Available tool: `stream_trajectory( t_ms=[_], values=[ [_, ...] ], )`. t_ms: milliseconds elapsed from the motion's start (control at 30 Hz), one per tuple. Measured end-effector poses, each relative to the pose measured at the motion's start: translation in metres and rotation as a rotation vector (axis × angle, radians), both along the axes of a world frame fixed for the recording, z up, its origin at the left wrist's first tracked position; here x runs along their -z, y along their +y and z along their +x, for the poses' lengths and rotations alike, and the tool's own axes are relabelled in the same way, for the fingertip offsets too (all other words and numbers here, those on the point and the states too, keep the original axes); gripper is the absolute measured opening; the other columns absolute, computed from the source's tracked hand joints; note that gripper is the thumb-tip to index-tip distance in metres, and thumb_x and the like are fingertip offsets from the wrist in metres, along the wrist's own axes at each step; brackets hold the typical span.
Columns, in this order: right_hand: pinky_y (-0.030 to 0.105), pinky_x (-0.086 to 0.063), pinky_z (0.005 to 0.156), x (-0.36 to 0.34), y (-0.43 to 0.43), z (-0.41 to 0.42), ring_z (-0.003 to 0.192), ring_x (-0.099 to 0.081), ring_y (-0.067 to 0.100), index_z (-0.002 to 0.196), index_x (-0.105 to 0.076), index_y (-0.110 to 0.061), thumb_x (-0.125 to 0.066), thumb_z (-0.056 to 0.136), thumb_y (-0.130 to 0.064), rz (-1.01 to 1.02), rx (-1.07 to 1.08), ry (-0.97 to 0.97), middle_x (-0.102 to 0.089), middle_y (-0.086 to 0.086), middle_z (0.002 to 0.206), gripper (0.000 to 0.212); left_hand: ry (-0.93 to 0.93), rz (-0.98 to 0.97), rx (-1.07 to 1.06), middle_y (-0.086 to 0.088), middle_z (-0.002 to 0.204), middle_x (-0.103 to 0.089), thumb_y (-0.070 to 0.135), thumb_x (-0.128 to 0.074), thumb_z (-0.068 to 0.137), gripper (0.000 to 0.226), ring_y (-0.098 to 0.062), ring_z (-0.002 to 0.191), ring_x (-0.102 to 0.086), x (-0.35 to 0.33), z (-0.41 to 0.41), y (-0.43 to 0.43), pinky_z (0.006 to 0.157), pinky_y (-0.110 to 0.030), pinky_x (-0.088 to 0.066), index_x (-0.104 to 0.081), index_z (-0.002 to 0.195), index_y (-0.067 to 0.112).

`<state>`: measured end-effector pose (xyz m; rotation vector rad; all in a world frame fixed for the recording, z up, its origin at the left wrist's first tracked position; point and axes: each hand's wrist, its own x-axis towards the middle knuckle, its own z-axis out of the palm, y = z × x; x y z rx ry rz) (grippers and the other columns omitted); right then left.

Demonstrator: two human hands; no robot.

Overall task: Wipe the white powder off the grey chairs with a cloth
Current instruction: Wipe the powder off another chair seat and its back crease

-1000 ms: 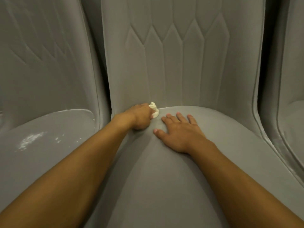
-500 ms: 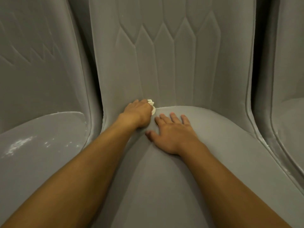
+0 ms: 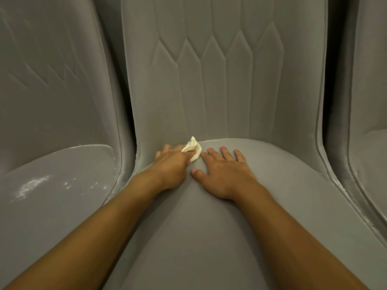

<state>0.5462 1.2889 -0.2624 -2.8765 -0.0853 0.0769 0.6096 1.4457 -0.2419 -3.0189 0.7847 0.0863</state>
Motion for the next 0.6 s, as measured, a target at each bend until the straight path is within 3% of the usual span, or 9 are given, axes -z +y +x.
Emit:
stream_trajectory(
  t_ms=[133,233,300,400,467,600],
  values=[
    [0.051,0.007,0.122,0.0,0.002,0.001,0.154,0.005,0.022,0.16,-0.011,-0.027,-0.019,0.097,-0.068,-0.011,0.006,-0.015,-0.003,-0.007,0.168,0.075,-0.07,0.127,0.024,-0.004,0.152,-0.042,0.016,-0.045,0.101,0.059,-0.037,0.126,-0.039,-0.011,0.029,-0.03,0.101,-0.043,-0.032,-0.031,0.156,0.034],
    [0.052,0.008,0.122,0.0,0.002,0.0,0.154,0.005,0.023,0.16,-0.01,-0.026,-0.02,0.097,-0.067,-0.008,0.008,-0.019,-0.003,-0.005,0.168,0.076,-0.151,0.217,0.15,-0.004,0.137,-0.05,0.017,-0.047,0.1,0.037,-0.033,0.119,-0.042,-0.021,0.047,-0.049,0.088,-0.038,-0.029,-0.056,0.133,0.029],
    [0.052,0.009,0.122,0.0,0.002,0.002,0.154,0.006,0.023,0.16,-0.01,-0.027,-0.019,0.097,-0.068,-0.004,0.007,-0.009,-0.002,-0.006,0.168,0.076,-0.14,0.244,0.25,-0.001,0.133,-0.052,0.016,-0.048,0.1,0.033,-0.029,0.114,-0.042,-0.027,0.056,-0.046,0.085,-0.036,-0.028,-0.061,0.125,0.033],
    [0.051,0.008,0.122,0.001,0.001,0.001,0.154,0.006,0.021,0.16,-0.011,-0.029,-0.019,0.096,-0.069,0.003,0.005,-0.011,-0.003,-0.008,0.168,0.076,-0.1,0.241,0.301,0.001,0.137,-0.051,0.015,-0.048,0.099,0.045,-0.029,0.114,-0.046,-0.032,0.057,-0.031,0.092,-0.038,-0.035,-0.054,0.137,0.037],
    [0.05,0.009,0.122,0.0,-0.001,-0.001,0.154,0.006,0.019,0.16,-0.011,-0.03,-0.02,0.097,-0.069,0.023,-0.001,-0.008,-0.002,-0.009,0.168,0.075,-0.086,0.23,0.235,-0.004,0.139,-0.051,0.014,-0.048,0.099,0.045,-0.033,0.119,-0.05,-0.031,0.05,-0.021,0.097,-0.039,-0.039,-0.051,0.14,0.029],
    [0.048,0.009,0.122,-0.001,-0.005,-0.002,0.154,0.007,0.018,0.159,-0.011,-0.032,-0.021,0.097,-0.069,0.045,-0.015,0.001,-0.001,-0.009,0.168,0.074,-0.073,0.271,0.083,-0.011,0.137,-0.054,0.013,-0.044,0.1,0.036,-0.035,0.116,-0.053,-0.027,0.026,0.003,0.087,-0.035,-0.039,-0.048,0.134,0.021]
  ],
)
